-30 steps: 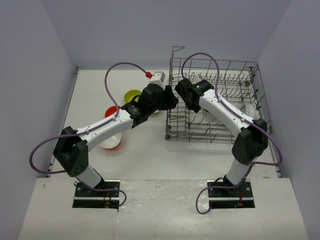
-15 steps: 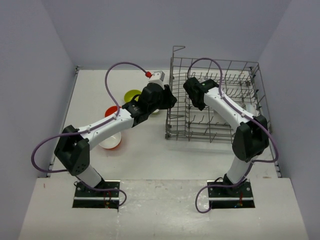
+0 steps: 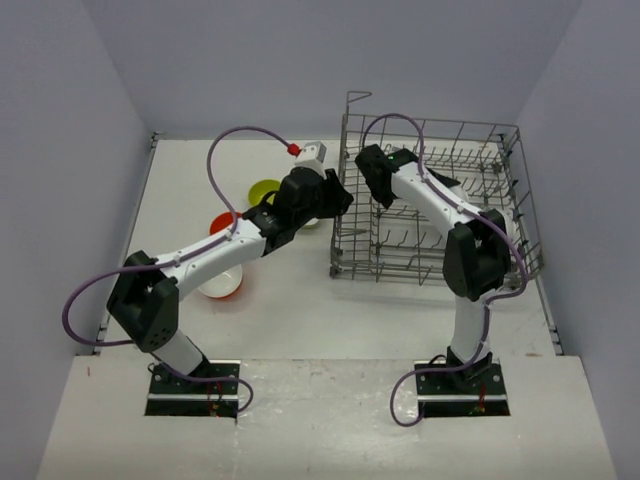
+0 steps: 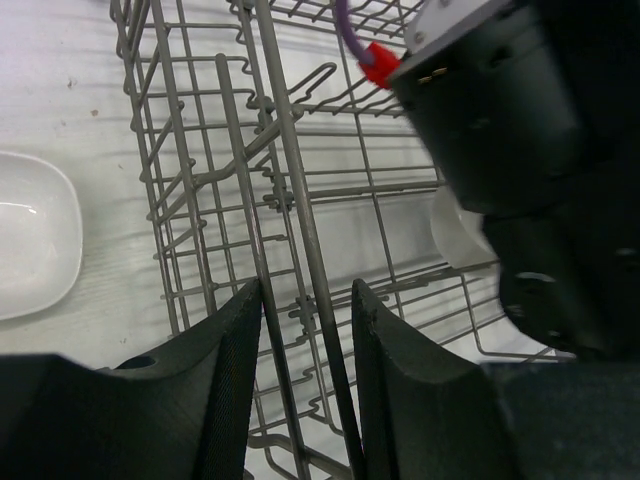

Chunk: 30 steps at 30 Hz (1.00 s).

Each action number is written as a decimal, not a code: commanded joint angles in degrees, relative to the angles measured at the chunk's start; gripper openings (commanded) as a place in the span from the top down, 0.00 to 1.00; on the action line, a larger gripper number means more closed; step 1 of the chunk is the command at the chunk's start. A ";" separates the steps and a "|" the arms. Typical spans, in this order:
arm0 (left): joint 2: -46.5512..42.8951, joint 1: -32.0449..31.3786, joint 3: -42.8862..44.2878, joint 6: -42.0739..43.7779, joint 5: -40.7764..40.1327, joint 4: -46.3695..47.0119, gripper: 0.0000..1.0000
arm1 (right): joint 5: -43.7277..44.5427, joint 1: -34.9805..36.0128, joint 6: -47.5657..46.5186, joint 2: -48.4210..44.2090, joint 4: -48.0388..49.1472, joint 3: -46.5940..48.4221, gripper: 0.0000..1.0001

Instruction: Load the bowls into the dish rack

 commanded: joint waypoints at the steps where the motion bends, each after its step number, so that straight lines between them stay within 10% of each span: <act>1: -3.03 0.33 -1.96 2.73 1.91 3.24 0.68 | 3.70 0.24 -2.74 2.52 0.28 1.62 1.00; 24: -6.03 0.33 -7.50 1.95 -0.03 7.46 0.68 | 2.20 6.66 -8.29 7.53 9.25 -7.43 0.87; 30: -5.68 0.33 -7.33 1.59 0.06 7.63 0.68 | 2.47 9.12 -8.02 7.97 9.95 -8.32 0.62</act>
